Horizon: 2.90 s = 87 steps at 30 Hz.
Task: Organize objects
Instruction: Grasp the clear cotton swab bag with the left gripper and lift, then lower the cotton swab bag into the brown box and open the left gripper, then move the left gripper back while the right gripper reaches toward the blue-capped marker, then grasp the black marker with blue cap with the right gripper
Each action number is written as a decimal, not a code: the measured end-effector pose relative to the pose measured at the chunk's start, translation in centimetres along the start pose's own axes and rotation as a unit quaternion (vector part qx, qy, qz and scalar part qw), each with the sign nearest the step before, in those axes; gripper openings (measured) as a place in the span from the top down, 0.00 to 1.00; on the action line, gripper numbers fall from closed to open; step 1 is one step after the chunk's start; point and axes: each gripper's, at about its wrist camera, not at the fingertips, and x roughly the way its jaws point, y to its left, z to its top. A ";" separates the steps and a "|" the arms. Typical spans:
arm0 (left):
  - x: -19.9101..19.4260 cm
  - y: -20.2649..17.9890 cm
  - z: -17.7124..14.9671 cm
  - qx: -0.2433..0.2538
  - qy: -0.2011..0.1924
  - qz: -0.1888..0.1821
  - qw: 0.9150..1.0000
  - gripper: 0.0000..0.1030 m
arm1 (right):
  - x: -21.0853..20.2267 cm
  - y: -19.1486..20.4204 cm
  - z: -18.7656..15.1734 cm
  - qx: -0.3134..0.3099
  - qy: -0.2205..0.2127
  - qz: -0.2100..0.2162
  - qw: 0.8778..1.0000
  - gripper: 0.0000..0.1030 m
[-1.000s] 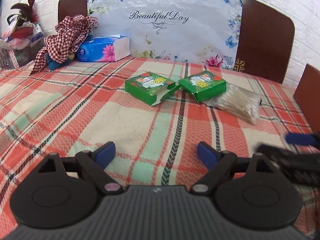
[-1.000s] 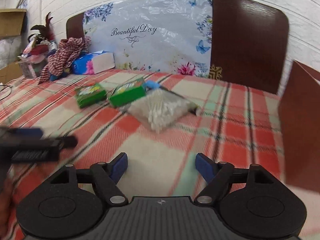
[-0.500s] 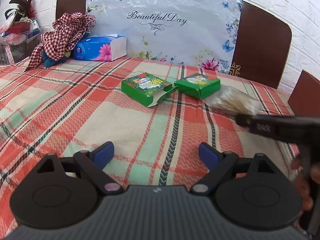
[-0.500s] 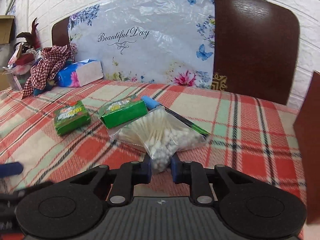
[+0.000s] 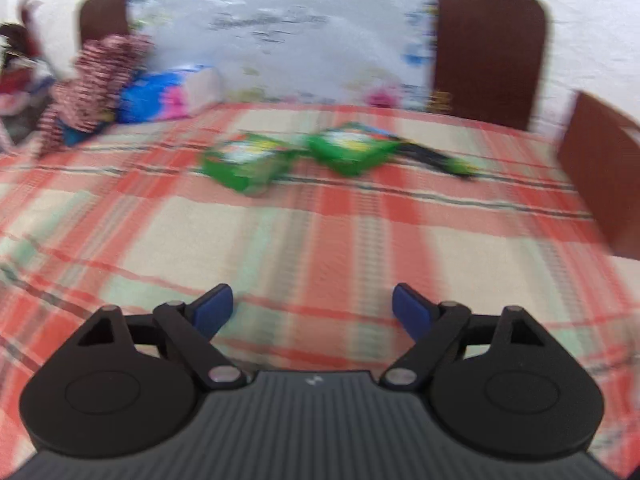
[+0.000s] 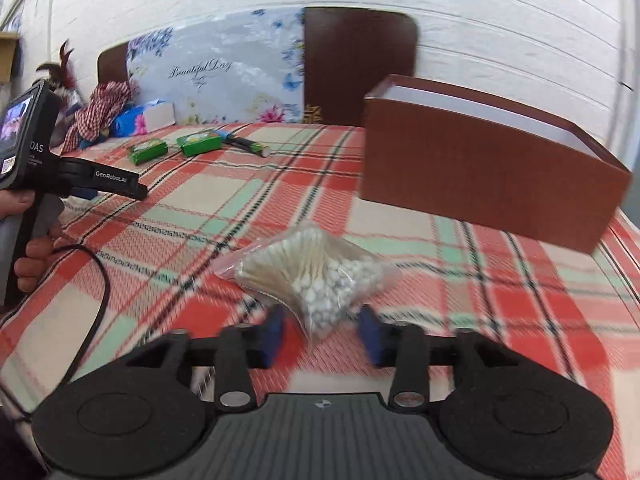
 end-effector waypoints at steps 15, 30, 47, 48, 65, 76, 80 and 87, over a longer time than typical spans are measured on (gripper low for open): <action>-2.8 -14.2 -2.1 0.034 0.143 -0.287 0.947 0.47 | 3.1 -0.7 1.8 -0.014 0.018 0.035 0.999 0.61; -4.5 -25.6 11.4 0.134 -0.027 -0.313 0.940 0.44 | 3.3 -8.3 11.1 0.003 -0.177 -0.105 0.979 0.55; -5.7 -25.1 3.6 0.209 -0.067 -0.272 0.937 0.21 | 4.0 -7.8 4.5 0.094 -0.140 -0.130 0.977 0.27; -5.6 -24.3 2.8 0.210 -0.059 -0.267 0.939 0.21 | 4.0 -7.3 4.1 0.091 -0.127 -0.124 0.980 0.27; 0.1 7.4 -0.5 -0.078 -0.036 0.056 0.995 0.16 | 9.2 7.0 6.1 -0.082 -0.010 0.061 0.995 0.30; -0.1 7.6 -1.2 -0.092 -0.066 0.013 0.993 0.11 | 23.5 10.4 16.3 -0.175 -0.051 -0.021 0.983 0.41; 0.0 7.7 -1.2 -0.099 -0.069 0.005 0.993 0.10 | 25.5 10.6 17.1 -0.151 -0.001 0.019 0.988 0.83; 0.2 7.7 -1.1 -0.097 -0.070 0.003 0.993 0.09 | 14.2 7.5 9.4 -0.093 0.010 0.009 0.996 0.84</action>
